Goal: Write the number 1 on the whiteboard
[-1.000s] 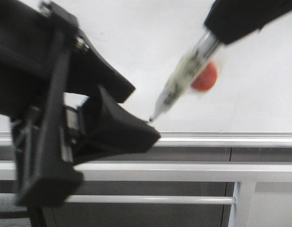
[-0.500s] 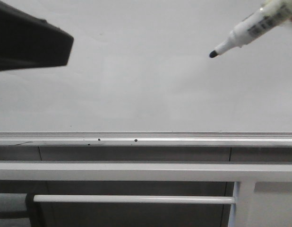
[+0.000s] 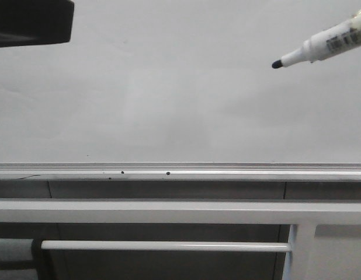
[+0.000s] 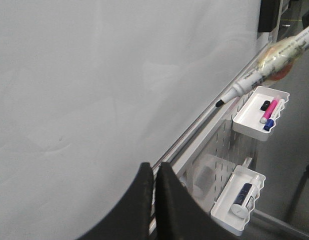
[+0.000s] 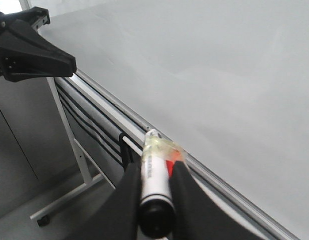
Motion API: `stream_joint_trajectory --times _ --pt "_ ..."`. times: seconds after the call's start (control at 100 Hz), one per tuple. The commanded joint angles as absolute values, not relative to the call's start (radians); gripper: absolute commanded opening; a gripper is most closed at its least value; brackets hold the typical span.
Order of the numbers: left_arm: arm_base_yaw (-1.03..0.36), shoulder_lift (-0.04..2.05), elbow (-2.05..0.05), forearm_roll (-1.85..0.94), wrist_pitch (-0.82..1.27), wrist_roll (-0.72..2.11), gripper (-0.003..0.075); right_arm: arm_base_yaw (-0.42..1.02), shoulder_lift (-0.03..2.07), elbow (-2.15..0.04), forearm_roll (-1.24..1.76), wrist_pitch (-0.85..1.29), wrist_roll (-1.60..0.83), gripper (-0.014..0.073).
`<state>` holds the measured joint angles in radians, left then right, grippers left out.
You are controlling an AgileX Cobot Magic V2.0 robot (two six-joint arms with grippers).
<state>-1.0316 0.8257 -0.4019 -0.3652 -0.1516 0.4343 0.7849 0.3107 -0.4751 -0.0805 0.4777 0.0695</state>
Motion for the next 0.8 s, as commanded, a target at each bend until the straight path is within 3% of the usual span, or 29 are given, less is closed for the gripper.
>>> stream_joint_trajectory --times 0.0,0.33,0.79 --pt "-1.033 0.824 -0.427 -0.377 -0.268 0.426 -0.002 0.778 0.314 -0.492 -0.085 0.347 0.075 -0.0064" --pt "-1.033 0.833 -0.427 -0.377 -0.355 0.426 -0.002 0.778 0.314 -0.492 -0.042 0.432 0.075 -0.0064" --pt "-1.033 0.845 -0.427 -0.419 -0.352 0.426 -0.002 0.778 0.365 -0.492 -0.178 0.3 0.073 -0.0062"
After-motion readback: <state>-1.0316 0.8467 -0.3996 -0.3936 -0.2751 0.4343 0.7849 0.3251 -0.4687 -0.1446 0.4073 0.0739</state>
